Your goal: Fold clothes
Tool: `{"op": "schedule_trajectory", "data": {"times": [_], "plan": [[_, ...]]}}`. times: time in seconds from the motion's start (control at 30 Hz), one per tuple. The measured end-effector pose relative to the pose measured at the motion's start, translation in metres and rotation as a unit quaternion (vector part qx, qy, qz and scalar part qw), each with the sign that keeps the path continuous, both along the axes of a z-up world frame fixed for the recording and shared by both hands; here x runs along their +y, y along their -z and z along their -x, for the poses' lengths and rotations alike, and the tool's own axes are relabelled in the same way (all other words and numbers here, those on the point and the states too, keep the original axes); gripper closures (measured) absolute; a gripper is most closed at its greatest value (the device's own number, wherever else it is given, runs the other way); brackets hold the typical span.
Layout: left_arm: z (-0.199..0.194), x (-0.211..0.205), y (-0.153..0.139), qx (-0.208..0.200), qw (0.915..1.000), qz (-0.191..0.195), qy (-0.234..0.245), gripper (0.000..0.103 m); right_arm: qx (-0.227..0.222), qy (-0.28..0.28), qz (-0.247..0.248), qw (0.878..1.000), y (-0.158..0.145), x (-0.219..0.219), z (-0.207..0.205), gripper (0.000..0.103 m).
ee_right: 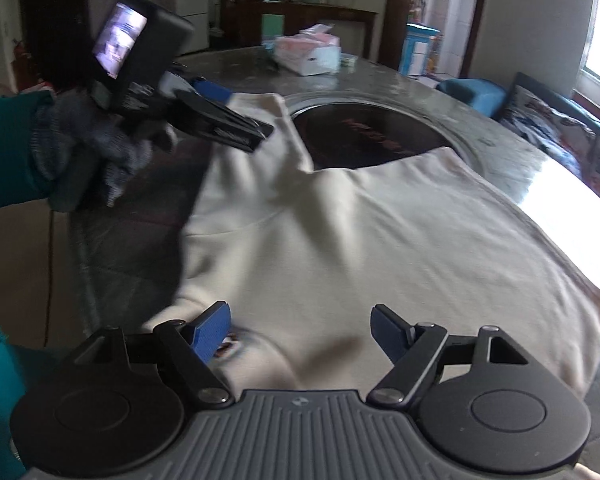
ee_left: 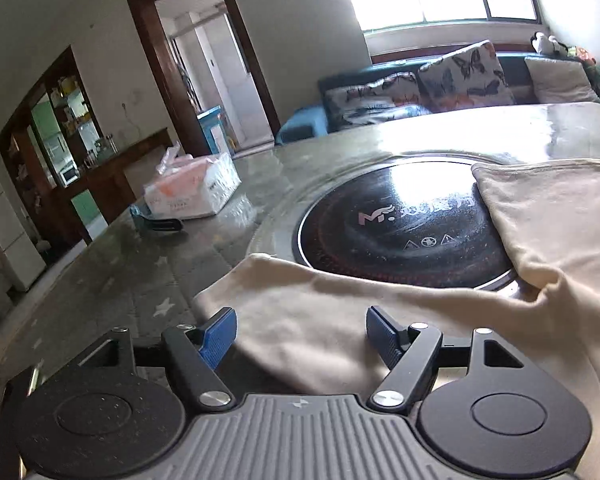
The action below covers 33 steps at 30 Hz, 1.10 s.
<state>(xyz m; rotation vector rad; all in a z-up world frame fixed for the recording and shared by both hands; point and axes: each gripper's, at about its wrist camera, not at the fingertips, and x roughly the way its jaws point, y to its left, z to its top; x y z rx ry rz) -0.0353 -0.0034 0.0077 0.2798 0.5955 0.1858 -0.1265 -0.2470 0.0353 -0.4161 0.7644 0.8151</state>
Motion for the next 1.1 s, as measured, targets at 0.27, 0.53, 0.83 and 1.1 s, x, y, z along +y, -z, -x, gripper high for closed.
{"op": "schedule_trajectory", "data": {"times": [0.27, 0.53, 0.83, 1.1], "plan": [[0.031, 0.006, 0.002, 0.009, 0.9986, -0.032, -0.042, 0.028, 0.029, -0.019, -0.022, 0.999, 0.003, -0.007, 0.003, 0.025], [0.028, 0.008, -0.013, 0.007, 0.9982, -0.019, -0.056, 0.029, 0.033, -0.018, -0.037, 0.999, -0.002, -0.015, 0.005, 0.025], [0.030, -0.048, -0.035, -0.032, 0.9922, 0.050, 0.110, 0.029, 0.008, 0.074, -0.040, 0.996, -0.010, -0.050, -0.024, 0.025], [0.017, -0.082, -0.021, 0.003, 0.9706, 0.097, 0.220, 0.066, 0.018, 0.161, -0.038, 0.986, -0.002, -0.094, -0.055, 0.025]]}}
